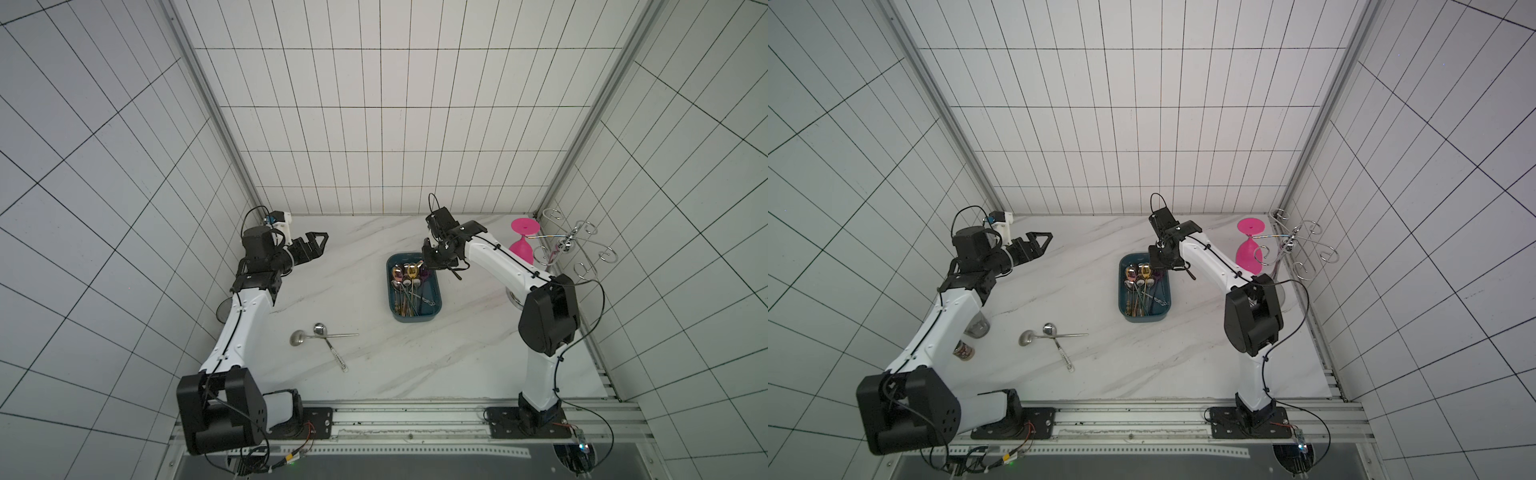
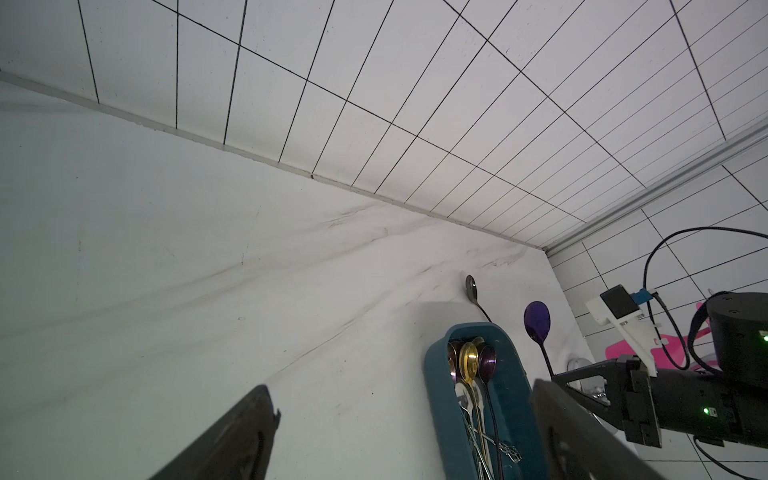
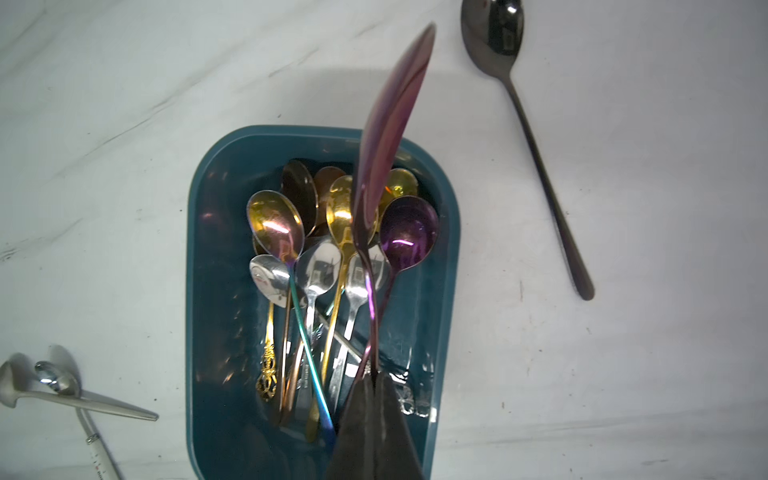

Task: Put the spoon into the storage box
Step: Pick up the spoon from the center of the board, then place the spoon in the storage box.

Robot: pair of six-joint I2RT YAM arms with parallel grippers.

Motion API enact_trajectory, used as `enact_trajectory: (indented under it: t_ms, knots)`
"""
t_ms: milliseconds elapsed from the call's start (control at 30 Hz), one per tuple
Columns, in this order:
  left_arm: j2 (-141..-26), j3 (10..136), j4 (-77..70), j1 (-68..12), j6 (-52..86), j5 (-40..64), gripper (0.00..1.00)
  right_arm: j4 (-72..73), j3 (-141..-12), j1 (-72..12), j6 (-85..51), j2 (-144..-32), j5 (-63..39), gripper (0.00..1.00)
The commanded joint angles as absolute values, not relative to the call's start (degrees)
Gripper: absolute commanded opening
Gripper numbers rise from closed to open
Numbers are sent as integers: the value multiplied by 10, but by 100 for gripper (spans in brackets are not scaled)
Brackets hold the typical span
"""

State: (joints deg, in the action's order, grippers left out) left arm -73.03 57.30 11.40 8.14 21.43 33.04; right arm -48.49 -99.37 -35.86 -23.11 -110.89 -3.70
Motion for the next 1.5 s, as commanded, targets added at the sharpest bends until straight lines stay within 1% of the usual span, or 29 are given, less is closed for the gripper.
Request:
enact_trajectory:
  t_ms: [0,300,467,567,700,767,900,1067,1133,1267,1467]
  knots:
    - [-716,570,105,86,212,329,97,-465,-970,-371,-277,-1084,-40,0]
    - [-715,571,104,87,207,335,97,-439,-943,-391,-301,-1097,-53,0]
    - [-715,582,124,87,163,348,96,-435,-936,-392,-304,-1098,-54,0]
    - [-715,591,139,87,128,349,95,-424,-921,-394,-308,-1092,-62,6]
    - [-716,614,178,88,76,361,94,-430,-920,-394,-308,-1084,-61,21]
    - [-715,627,198,89,44,352,94,-426,-912,-394,-308,-1073,-61,26]
    - [-719,657,256,89,-31,354,94,-430,-912,-392,-296,-1058,-49,30]
    - [-722,702,377,82,-163,355,93,-432,-903,-388,-271,-1034,-43,34]
    - [-723,716,433,79,-221,353,92,-439,-905,-380,-261,-1028,-39,37]
    - [-729,748,553,73,-321,346,89,-433,-886,-365,-244,-1000,-40,41]
    - [-738,745,684,66,-444,341,87,-436,-870,-335,-212,-956,-29,56]
